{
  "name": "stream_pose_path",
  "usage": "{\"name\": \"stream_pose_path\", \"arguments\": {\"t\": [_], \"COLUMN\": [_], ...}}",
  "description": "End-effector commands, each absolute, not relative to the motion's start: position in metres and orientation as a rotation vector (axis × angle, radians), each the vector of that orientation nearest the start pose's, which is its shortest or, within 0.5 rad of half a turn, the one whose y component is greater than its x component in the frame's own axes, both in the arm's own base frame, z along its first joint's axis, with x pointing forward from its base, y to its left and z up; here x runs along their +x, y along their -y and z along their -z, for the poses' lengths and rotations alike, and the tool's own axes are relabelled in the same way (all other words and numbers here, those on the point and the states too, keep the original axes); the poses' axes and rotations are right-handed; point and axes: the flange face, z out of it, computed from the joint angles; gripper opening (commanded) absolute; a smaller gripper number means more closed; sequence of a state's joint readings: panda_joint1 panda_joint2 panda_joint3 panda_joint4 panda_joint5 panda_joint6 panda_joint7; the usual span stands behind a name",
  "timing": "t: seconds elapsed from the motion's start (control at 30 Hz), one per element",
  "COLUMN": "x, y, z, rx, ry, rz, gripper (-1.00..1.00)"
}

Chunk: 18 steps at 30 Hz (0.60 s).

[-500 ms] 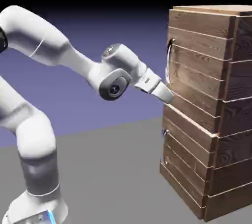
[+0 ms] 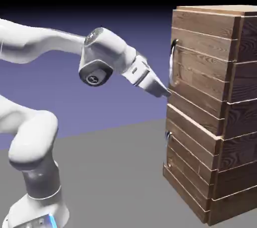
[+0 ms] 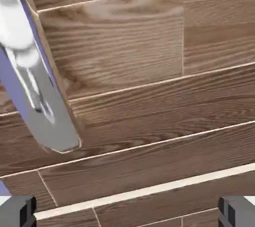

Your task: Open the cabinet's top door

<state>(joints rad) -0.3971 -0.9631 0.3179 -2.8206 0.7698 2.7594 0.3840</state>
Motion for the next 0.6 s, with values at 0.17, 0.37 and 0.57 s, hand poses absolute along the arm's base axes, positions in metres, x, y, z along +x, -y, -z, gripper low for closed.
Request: {"name": "stream_pose_path", "arguments": {"t": [0.17,0.37,0.57], "x": [0.297,0.283,0.279], "y": [0.041,0.032,0.020], "z": [-0.548,-0.554,-0.554], "rx": [-2.046,-1.953,-1.876], "ry": [-1.263,-1.232,-1.166], "rz": [1.199,1.279,1.382], "gripper": [0.00,0.00,0.00]}}
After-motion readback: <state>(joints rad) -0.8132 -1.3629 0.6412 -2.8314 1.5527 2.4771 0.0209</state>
